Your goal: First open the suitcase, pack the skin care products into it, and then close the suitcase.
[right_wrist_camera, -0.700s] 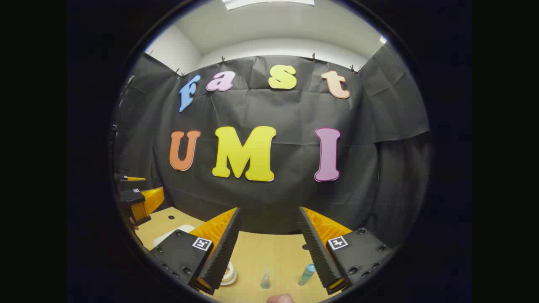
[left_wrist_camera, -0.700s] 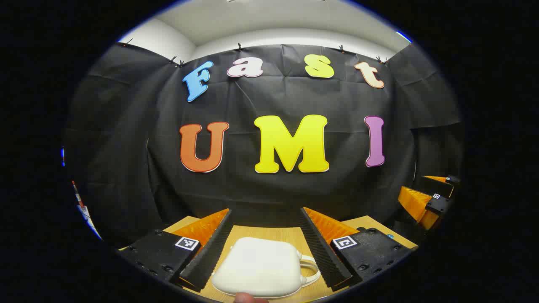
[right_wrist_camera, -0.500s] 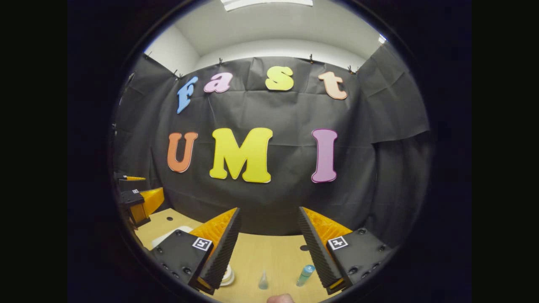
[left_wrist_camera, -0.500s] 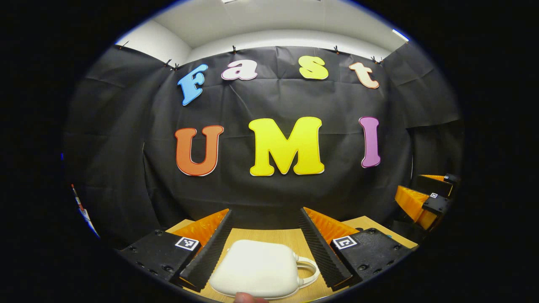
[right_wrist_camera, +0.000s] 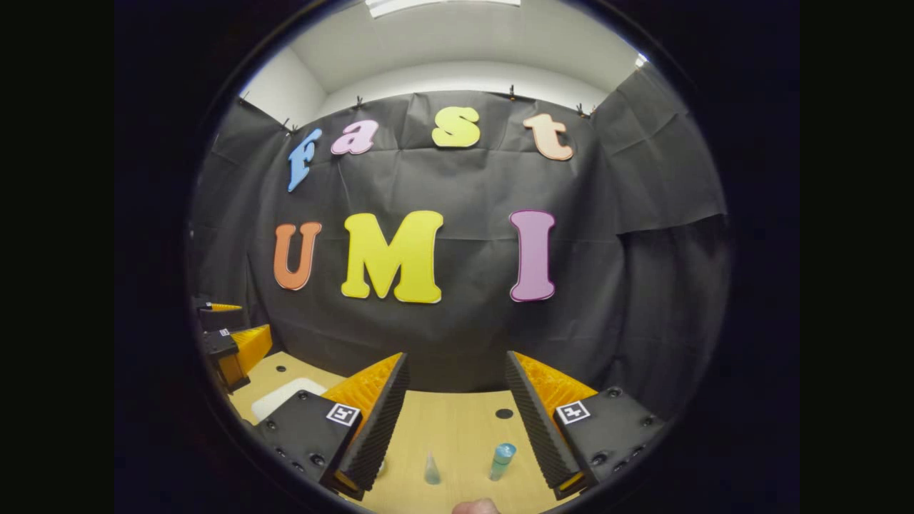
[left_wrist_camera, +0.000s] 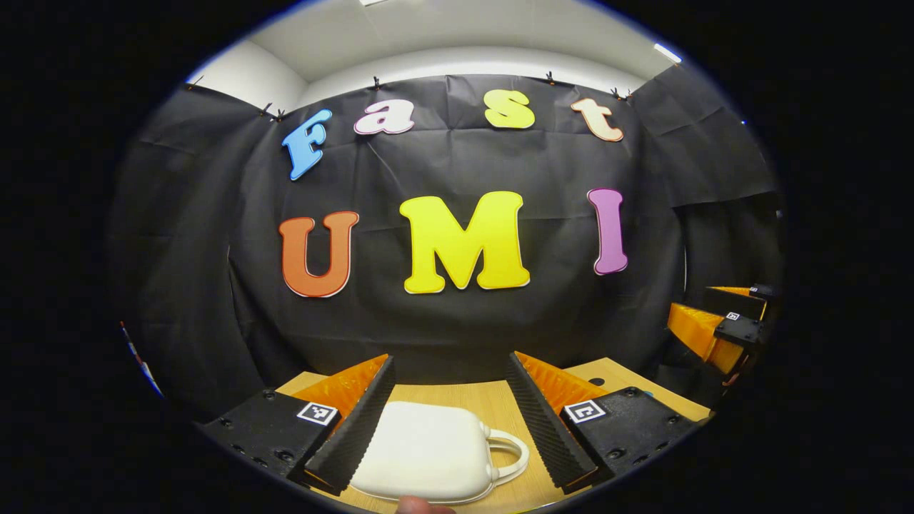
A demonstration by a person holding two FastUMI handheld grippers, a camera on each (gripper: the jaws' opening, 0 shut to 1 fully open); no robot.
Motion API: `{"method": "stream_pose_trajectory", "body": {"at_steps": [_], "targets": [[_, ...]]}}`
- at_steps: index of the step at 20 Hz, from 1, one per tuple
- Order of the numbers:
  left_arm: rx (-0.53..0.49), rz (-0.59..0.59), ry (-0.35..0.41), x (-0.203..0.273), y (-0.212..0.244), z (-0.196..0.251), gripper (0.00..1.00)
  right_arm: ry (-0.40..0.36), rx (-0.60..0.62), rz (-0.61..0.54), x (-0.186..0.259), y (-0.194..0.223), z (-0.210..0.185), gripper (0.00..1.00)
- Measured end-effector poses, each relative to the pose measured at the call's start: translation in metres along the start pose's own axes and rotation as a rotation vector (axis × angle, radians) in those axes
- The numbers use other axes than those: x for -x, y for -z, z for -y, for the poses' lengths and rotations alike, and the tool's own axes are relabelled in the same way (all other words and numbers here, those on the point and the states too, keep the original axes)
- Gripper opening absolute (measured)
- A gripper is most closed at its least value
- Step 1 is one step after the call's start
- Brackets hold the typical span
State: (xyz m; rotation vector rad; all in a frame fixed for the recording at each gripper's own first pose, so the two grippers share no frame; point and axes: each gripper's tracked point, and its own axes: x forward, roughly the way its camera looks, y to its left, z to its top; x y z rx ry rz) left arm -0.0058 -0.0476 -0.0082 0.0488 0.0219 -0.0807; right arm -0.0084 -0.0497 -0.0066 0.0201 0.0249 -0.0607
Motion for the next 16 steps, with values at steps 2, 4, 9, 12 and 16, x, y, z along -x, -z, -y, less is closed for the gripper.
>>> {"method": "stream_pose_trajectory", "body": {"at_steps": [2,4,9,12,16], "targets": [[-0.039,-0.021,0.026,-0.006,0.015,0.011,0.99,0.006,0.02,-0.009,-0.001,0.006,0.011,0.81],[-0.118,-0.041,0.036,-0.019,0.037,0.013,1.0,0.008,0.058,-0.028,-0.005,0.015,0.026,0.8],[-0.295,-0.191,0.133,-0.029,0.113,0.052,1.0,0.013,0.093,-0.078,-0.007,0.041,0.063,0.81],[-0.439,-0.269,0.204,-0.035,0.153,0.068,0.99,0.033,0.093,-0.106,-0.008,0.056,0.087,0.81],[-0.614,-0.378,0.29,-0.039,0.208,0.084,0.98,0.074,0.064,-0.139,-0.01,0.071,0.117,0.81]]}}
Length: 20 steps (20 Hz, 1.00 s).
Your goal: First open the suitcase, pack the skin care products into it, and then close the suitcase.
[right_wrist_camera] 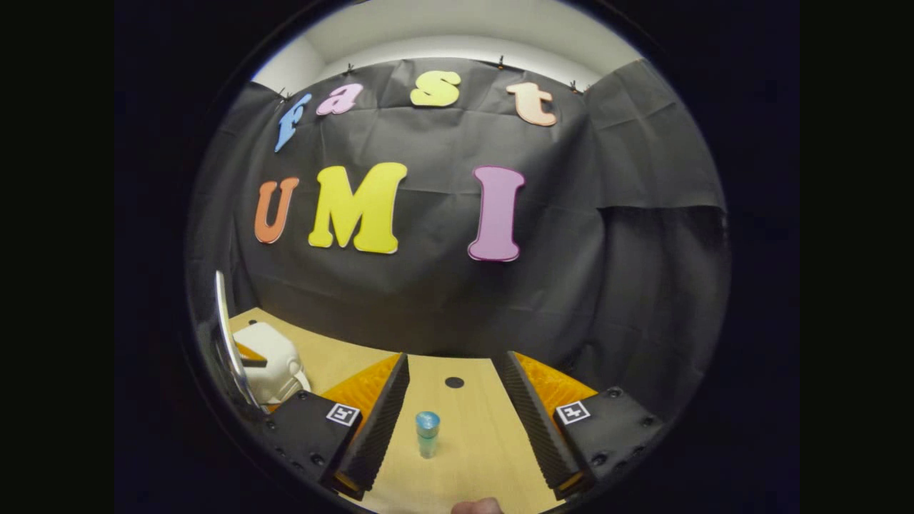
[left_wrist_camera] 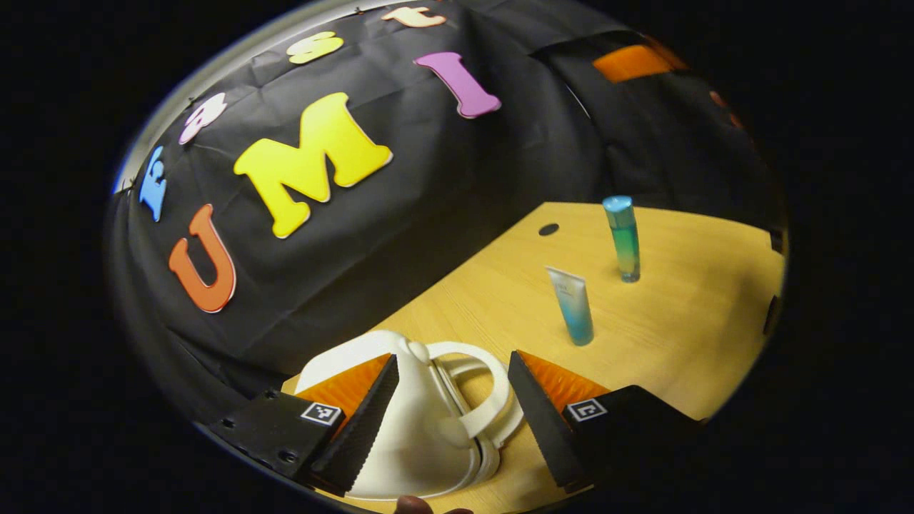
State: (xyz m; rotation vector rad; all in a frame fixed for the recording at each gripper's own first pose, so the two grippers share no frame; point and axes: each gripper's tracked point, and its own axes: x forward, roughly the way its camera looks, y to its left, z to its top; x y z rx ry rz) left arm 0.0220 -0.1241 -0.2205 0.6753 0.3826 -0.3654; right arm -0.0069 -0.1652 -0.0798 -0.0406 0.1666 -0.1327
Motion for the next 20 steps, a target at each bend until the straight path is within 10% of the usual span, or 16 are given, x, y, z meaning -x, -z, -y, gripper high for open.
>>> {"method": "stream_pose_trajectory", "body": {"at_steps": [6,10,20], "targets": [[-0.218,-0.171,-0.001,-0.024,0.034,0.019,0.93,0.05,0.008,-0.012,0.0,0.01,0.029,0.81],[-0.229,-0.246,0.015,-0.036,0.049,0.021,0.49,0.055,0.017,-0.019,0.006,0.013,0.028,0.81],[-0.037,-0.149,-0.016,-0.015,0.006,-0.006,0.03,0.063,-0.001,0.028,0.021,-0.012,0.002,0.81]]}}
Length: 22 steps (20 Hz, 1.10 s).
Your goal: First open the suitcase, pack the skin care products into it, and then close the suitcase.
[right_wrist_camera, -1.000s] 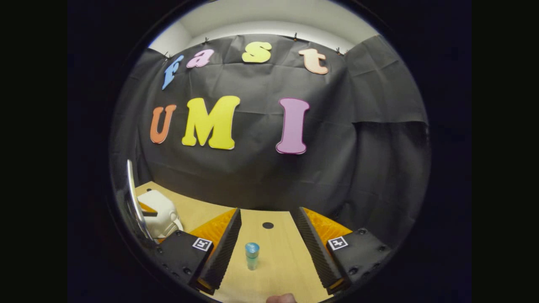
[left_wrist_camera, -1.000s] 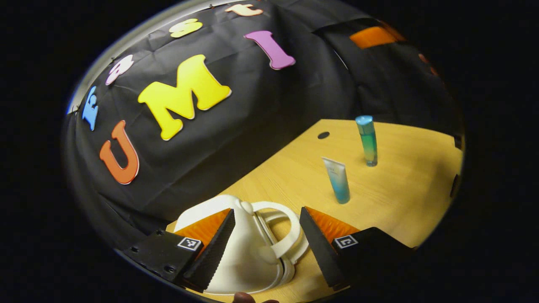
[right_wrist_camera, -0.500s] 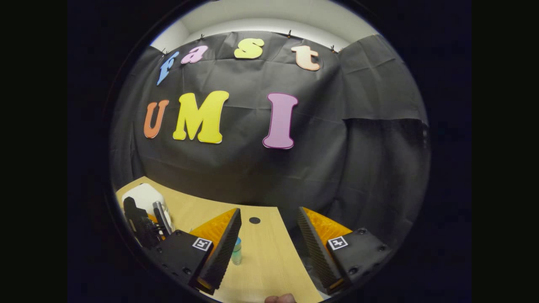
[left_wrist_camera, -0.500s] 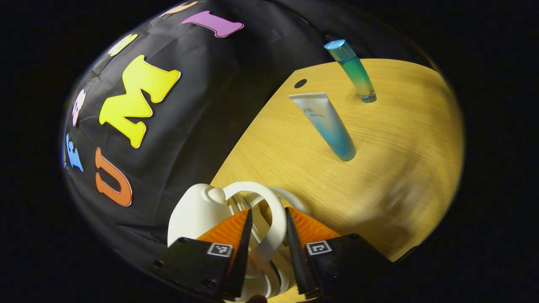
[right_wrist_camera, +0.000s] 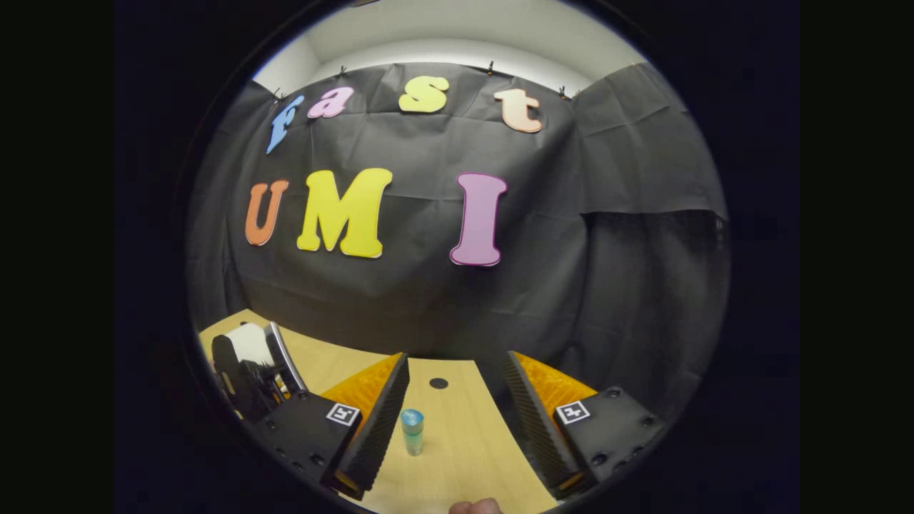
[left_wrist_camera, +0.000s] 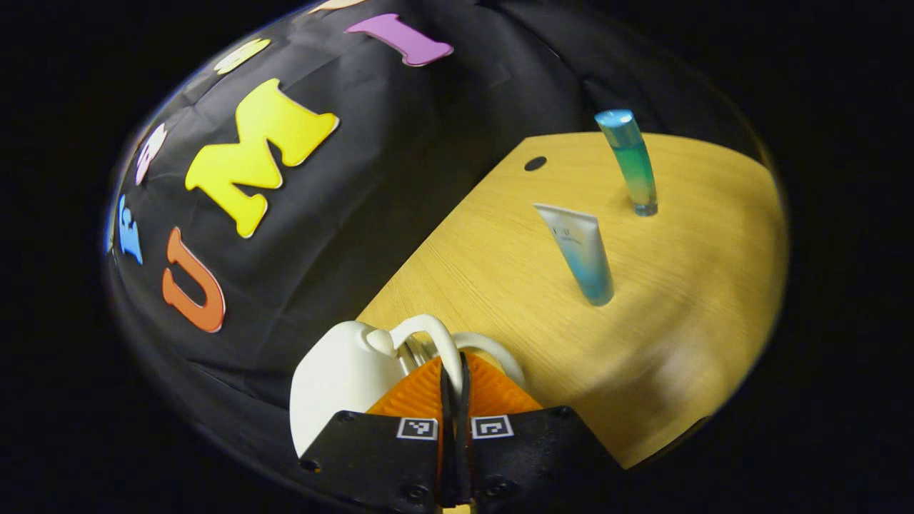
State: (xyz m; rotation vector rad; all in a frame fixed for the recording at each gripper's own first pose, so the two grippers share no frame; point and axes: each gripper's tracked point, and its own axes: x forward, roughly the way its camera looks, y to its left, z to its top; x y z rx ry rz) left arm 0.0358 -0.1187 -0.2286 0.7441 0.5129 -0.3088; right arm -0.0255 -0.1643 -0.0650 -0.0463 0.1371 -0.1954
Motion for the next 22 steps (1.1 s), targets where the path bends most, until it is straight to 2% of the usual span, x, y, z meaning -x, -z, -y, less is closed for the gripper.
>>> {"method": "stream_pose_trajectory", "body": {"at_steps": [3,5,6,8,12,16,19,21,22], "targets": [[0.162,0.124,-0.022,0.037,-0.03,-0.045,0.03,-0.038,-0.023,0.003,0.006,-0.006,-0.028,0.81],[0.3,0.183,-0.006,0.049,-0.041,-0.077,0.02,-0.045,-0.037,0.005,0.006,-0.01,-0.04,0.81],[0.412,0.224,-0.009,0.058,-0.043,-0.116,0.03,-0.058,-0.046,0.002,0.006,-0.013,-0.055,0.81],[0.504,0.267,-0.055,0.073,-0.035,-0.167,0.03,-0.075,-0.047,0.015,0.009,-0.022,-0.072,0.81],[0.61,0.333,-0.174,0.089,0.021,-0.271,0.03,-0.093,-0.057,0.015,0.011,-0.032,-0.102,0.81],[0.646,0.377,-0.243,0.088,0.07,-0.323,0.03,-0.094,-0.015,0.005,0.019,-0.034,-0.122,0.81],[0.699,0.329,-0.329,0.073,0.134,-0.364,0.03,-0.095,0.018,-0.013,0.022,-0.033,-0.136,0.81],[0.757,0.309,-0.336,0.059,0.169,-0.382,0.03,-0.104,0.038,-0.021,0.023,-0.032,-0.146,0.81],[0.804,0.27,-0.333,0.044,0.201,-0.387,0.03,-0.1,0.058,-0.031,0.022,-0.03,-0.147,0.81]]}}
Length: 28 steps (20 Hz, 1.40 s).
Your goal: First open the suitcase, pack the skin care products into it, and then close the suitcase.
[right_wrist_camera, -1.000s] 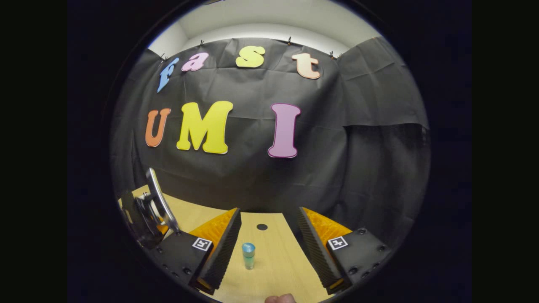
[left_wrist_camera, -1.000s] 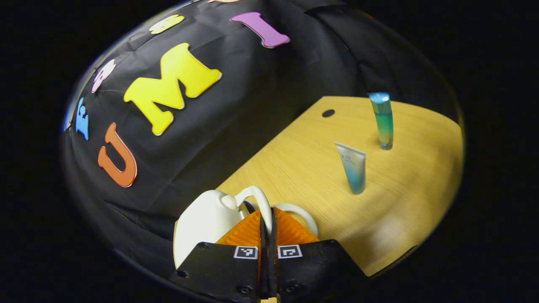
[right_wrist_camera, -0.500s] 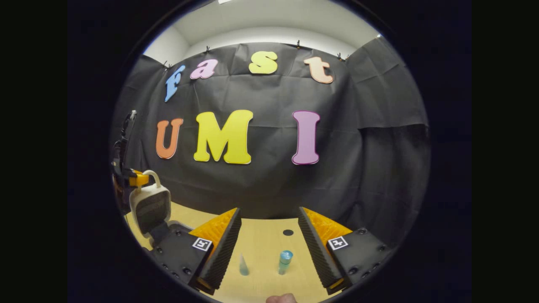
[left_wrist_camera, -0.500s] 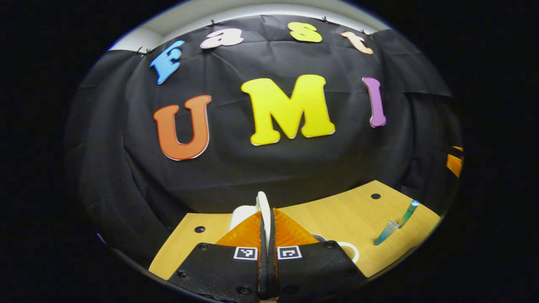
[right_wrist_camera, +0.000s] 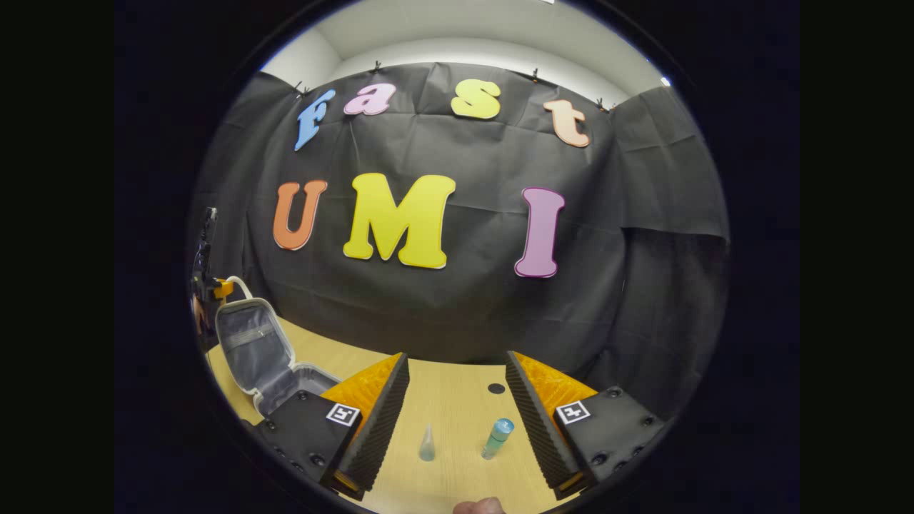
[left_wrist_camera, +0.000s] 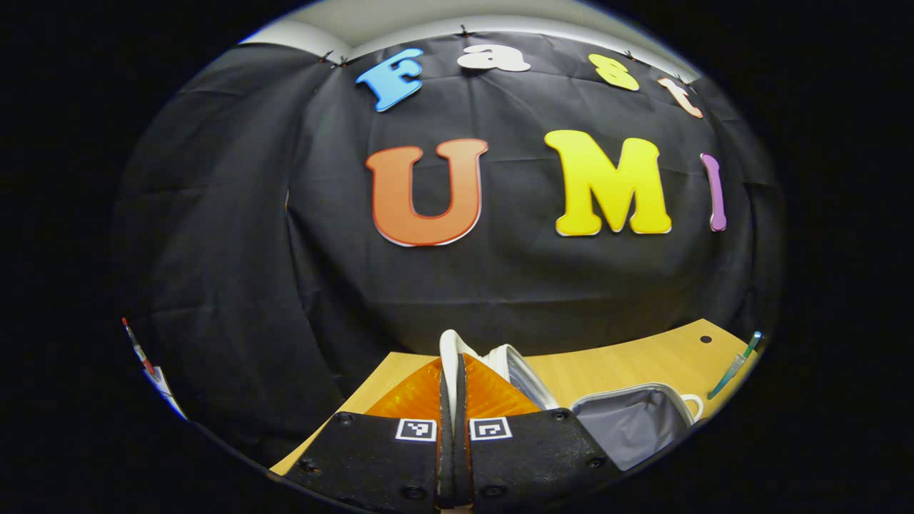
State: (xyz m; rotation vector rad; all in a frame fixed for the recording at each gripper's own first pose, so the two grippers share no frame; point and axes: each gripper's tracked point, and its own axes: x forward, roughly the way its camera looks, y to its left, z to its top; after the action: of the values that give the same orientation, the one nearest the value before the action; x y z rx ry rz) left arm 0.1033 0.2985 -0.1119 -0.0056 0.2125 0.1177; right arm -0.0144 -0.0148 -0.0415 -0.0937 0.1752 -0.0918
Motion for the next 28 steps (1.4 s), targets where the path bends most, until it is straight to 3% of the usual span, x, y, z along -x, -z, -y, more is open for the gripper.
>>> {"method": "stream_pose_trajectory", "body": {"at_steps": [1,5,7,9,10,12,14,19,28], "targets": [[0.073,-0.072,-0.026,-0.01,0.042,-0.032,0.03,0.009,0.011,-0.015,0.0,0.003,-0.001,0.81],[0.241,-0.247,-0.061,-0.022,0.134,-0.061,0.03,-0.005,0.049,-0.068,-0.004,0.021,-0.017,0.81],[0.265,-0.311,-0.065,-0.027,0.174,-0.072,0.05,-0.023,0.071,-0.072,-0.007,0.022,-0.026,0.81],[0.246,-0.364,-0.082,-0.024,0.204,-0.079,0.14,-0.026,0.086,-0.077,-0.009,0.025,-0.027,0.81],[0.228,-0.361,-0.142,-0.022,0.203,-0.093,0.21,-0.024,0.076,-0.085,-0.009,0.029,-0.025,0.81],[0.2,-0.349,-0.159,-0.01,0.188,-0.096,0.83,-0.026,0.077,-0.089,-0.011,0.033,-0.026,0.81],[0.2,-0.307,-0.14,-0.004,0.164,-0.08,1.0,-0.036,0.071,-0.094,-0.013,0.039,-0.026,0.81],[0.125,-0.135,-0.042,0.041,0.068,0.013,0.98,-0.052,0.015,-0.087,-0.016,0.044,-0.005,0.81],[0.038,-0.093,0.107,0.115,0.018,0.202,0.98,-0.04,-0.065,-0.067,-0.017,0.065,0.06,0.8]]}}
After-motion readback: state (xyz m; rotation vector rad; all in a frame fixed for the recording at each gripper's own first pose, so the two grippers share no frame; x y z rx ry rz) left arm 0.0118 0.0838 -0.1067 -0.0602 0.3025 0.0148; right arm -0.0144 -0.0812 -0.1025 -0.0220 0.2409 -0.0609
